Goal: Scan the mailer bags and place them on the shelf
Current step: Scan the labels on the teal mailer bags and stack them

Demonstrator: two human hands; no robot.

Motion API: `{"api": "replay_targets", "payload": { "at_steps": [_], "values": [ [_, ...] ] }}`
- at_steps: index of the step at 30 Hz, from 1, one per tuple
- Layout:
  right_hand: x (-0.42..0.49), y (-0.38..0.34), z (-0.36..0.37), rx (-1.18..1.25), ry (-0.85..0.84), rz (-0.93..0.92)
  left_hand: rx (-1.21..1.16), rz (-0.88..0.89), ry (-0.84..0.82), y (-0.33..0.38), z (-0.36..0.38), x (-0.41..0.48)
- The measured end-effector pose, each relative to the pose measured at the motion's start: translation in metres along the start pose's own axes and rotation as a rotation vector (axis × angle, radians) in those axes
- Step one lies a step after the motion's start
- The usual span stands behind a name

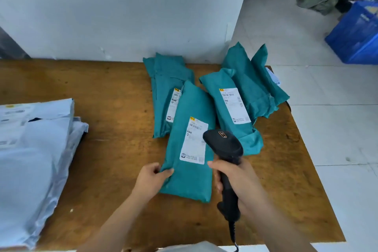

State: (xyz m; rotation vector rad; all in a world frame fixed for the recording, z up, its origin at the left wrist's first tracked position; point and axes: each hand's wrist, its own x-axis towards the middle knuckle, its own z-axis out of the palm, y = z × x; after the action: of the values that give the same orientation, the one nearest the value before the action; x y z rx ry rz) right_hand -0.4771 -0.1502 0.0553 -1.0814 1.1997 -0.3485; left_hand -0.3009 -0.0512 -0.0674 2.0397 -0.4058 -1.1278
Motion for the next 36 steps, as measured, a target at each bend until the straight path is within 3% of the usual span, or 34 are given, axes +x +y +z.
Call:
{"api": "replay_targets", "payload": {
  "at_steps": [4, 8, 13, 19, 36],
  "values": [
    [0.001, 0.01, 0.024, -0.024, -0.046, 0.045, 0.222, -0.064, 0.031, -0.042, -0.008, -0.028],
    [-0.004, 0.024, 0.035, -0.003, 0.006, 0.122, 0.404, -0.053, -0.048, -0.027, -0.013, -0.027],
    [-0.01, 0.03, 0.034, 0.079, 0.087, 0.147, 0.317, 0.082, -0.073, -0.001, -0.008, 0.0],
    [-0.012, 0.035, 0.033, 0.122, 0.101, 0.183, 0.132, 0.04, -0.146, 0.011, 0.009, 0.019],
    [-0.012, 0.037, 0.032, 0.115, 0.086, 0.221, 0.175, 0.105, -0.113, 0.005, 0.013, 0.018]
  ]
}}
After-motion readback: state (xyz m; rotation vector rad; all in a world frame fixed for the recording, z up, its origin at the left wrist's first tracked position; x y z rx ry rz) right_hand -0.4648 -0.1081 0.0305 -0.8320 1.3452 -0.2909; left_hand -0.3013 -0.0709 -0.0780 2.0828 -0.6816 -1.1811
